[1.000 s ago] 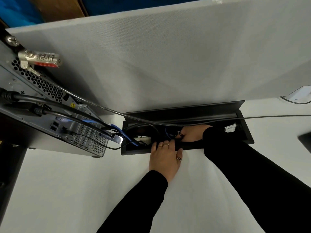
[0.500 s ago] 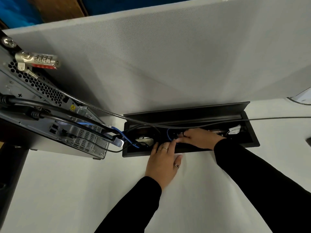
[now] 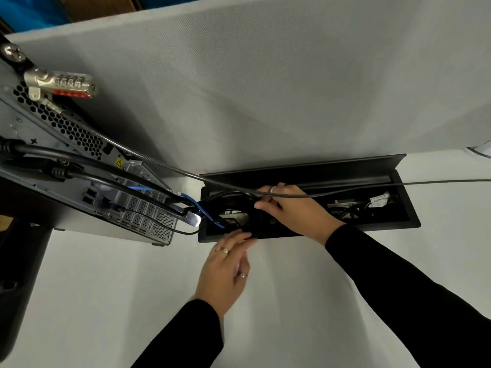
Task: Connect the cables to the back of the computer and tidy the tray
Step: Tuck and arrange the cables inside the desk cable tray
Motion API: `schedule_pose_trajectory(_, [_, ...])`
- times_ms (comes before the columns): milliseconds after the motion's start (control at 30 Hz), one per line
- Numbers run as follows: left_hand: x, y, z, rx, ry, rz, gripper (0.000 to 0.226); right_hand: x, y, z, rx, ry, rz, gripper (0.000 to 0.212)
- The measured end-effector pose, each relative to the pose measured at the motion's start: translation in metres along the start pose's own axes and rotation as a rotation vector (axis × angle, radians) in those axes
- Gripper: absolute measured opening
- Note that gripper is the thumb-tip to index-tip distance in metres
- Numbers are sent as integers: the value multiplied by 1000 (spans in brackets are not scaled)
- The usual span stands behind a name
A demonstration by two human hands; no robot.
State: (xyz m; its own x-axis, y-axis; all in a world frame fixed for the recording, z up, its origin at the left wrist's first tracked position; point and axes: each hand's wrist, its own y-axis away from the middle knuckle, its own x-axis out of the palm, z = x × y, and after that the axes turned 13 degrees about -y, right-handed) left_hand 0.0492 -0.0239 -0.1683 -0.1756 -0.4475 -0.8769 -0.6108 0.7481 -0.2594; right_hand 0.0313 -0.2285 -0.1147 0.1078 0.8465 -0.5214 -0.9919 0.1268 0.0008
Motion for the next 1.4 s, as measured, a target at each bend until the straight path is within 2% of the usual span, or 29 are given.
schedule_pose_trajectory(133, [-9, 14, 29, -38, -148, 3, 39, 0, -10, 8, 114, -18, 49, 17])
schedule_pose_trajectory(233, [-9, 13, 27, -50, -174, 7, 35, 3, -13, 9, 172, -2, 97, 22])
schedule_pose_trajectory(500, [-13, 7, 19, -94, -230, 82, 37, 17, -24, 12, 278, 17, 95, 26])
schedule_pose_trajectory(733, [-16, 4, 19, -103, -266, 91, 38, 16, -18, 14, 236, 12, 139, 20])
schedule_pose_trajectory(833, [-16, 4, 18, -154, -249, 84, 40, 15, -17, 15, 168, 94, 172, 37])
schedule_pose_trajectory(867, [-16, 4, 18, -165, -241, 82, 40, 15, -17, 15, 165, 118, 189, 37])
schedule_pose_trajectory(933, [-16, 5, 18, -173, -232, 79, 41, 15, -15, 12, 200, 143, 227, 19])
schedule_pose_trajectory(967, [-16, 4, 18, -174, -234, 80, 41, 15, -14, 11, 217, 155, 242, 18])
schedule_pose_trajectory(1233, [-16, 4, 19, -175, -282, 104, 43, 31, -14, 2, 231, 129, 293, 20])
schedule_pose_trajectory(1400, [-17, 3, 18, -183, -287, 96, 43, 33, -33, 1, 301, 178, 468, 23])
